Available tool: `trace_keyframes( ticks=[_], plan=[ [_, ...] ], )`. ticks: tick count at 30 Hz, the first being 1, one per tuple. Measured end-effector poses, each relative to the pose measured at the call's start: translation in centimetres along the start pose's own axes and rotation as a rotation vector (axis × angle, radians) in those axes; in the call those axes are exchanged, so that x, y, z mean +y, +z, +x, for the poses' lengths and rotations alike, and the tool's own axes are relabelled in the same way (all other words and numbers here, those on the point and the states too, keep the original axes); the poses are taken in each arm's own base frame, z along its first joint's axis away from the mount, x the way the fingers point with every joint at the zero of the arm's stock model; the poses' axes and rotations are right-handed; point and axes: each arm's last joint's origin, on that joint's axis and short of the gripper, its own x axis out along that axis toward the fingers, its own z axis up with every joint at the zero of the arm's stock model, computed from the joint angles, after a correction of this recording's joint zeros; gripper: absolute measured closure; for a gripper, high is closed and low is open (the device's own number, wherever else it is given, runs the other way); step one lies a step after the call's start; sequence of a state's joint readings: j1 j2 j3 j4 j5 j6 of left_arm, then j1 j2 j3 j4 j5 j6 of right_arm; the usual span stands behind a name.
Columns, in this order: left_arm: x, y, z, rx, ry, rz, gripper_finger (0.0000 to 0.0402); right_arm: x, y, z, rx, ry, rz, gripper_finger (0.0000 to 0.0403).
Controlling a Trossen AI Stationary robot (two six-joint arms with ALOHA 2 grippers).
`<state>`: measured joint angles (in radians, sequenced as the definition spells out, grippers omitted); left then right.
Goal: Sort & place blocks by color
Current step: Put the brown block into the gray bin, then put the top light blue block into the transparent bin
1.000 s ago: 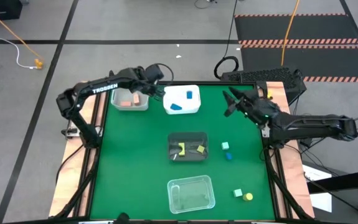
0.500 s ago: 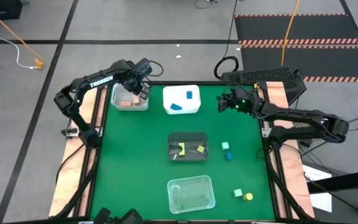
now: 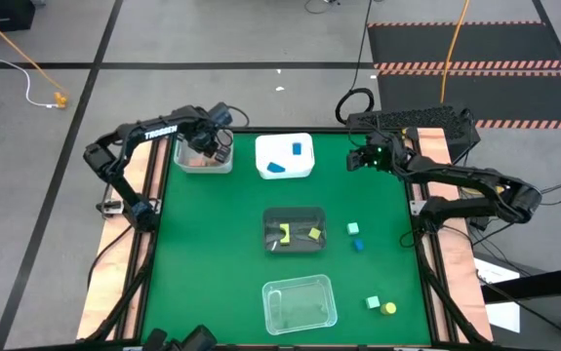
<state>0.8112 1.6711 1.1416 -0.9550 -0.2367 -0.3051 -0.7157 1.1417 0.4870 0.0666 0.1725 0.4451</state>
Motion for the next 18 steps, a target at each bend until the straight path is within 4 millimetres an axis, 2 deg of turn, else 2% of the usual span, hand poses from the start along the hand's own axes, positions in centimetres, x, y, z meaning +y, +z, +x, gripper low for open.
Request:
trace_keyframes(
  ticks=[3, 11, 18],
  plan=[
    [-0.2, 0.0, 0.0, -0.007, -0.003, -0.012, 0.0275, -0.1, 0.1, 0.0, -0.004, -0.01, 0.044, 0.0209],
    [-0.2, 0.1, -0.5, -0.006, -0.014, -0.032, 0.0232, -0.6, -0.4, 0.0, 0.052, -0.048, 0.012, 0.0209],
    [-0.4, 1.6, -2.5, -0.062, -0.11, -0.074, 0.0223, -2.2, -1.0, 0.0, 0.149, -0.134, -0.054, 0.0205]
  ],
)
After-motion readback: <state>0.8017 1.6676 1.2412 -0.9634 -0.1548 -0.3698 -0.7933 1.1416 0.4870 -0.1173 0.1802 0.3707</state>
